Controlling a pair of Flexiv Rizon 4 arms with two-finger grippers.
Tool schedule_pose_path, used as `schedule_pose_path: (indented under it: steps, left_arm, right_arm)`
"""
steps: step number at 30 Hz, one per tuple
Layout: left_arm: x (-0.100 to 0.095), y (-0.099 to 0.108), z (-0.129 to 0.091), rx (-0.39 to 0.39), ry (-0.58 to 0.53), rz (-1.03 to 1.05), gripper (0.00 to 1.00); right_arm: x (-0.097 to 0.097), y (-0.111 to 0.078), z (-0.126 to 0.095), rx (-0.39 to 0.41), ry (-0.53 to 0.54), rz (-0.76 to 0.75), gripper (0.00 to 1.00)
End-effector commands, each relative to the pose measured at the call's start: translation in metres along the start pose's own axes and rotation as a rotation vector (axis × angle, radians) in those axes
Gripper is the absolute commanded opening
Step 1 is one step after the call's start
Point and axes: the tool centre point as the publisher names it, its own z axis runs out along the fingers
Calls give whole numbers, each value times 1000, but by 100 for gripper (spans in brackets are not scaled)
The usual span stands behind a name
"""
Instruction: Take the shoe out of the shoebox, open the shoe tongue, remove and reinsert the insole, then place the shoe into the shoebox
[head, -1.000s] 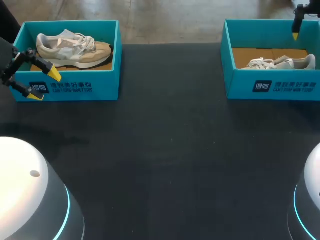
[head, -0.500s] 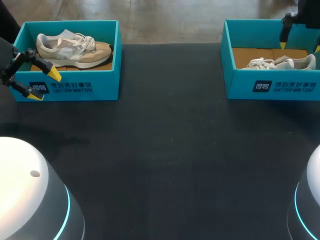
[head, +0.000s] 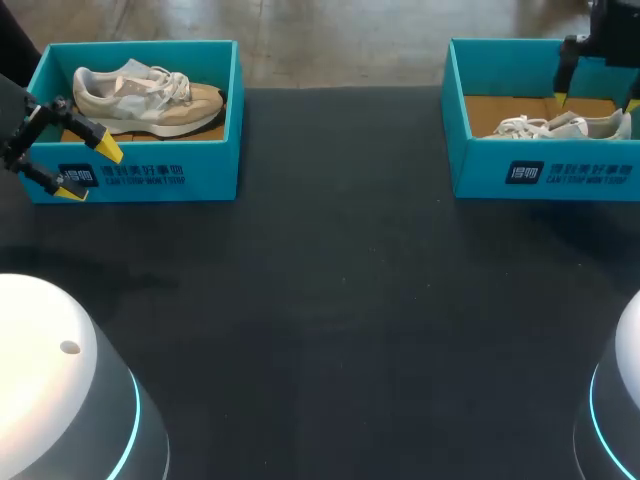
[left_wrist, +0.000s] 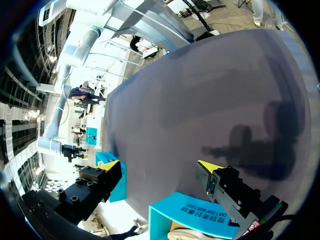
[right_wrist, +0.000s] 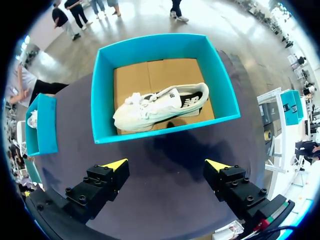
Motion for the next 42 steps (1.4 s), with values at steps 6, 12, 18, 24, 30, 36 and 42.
schedule_pose_path:
  steps: [6,12,18,24,30,36,42]
  left_arm:
    - [-3,10,-6,-26,22,-84,100]
    - [-11,15,-28,-49,117,-73,100]
    - [-17,25,-54,-87,230,-50,100]
    - [-17,41,-82,-114,296,-47,100]
    - [-19,58,-102,-125,387,-48,100]
    - [-18,80,-125,-122,483,-39,100]
    - [-6,109,-144,-114,570,30,100]
  right_arm:
    - [0,0,0,-1,0,0,100]
    - [0,0,0,-1,0,0,100]
    - [0,0,0,-1,0,0,100]
    - [0,0,0,-1,0,0,100]
    - [0,0,0,-1,0,0,100]
    - [0,0,0,-1,0,0,100]
    - [0,0,0,-1,0,0,100]
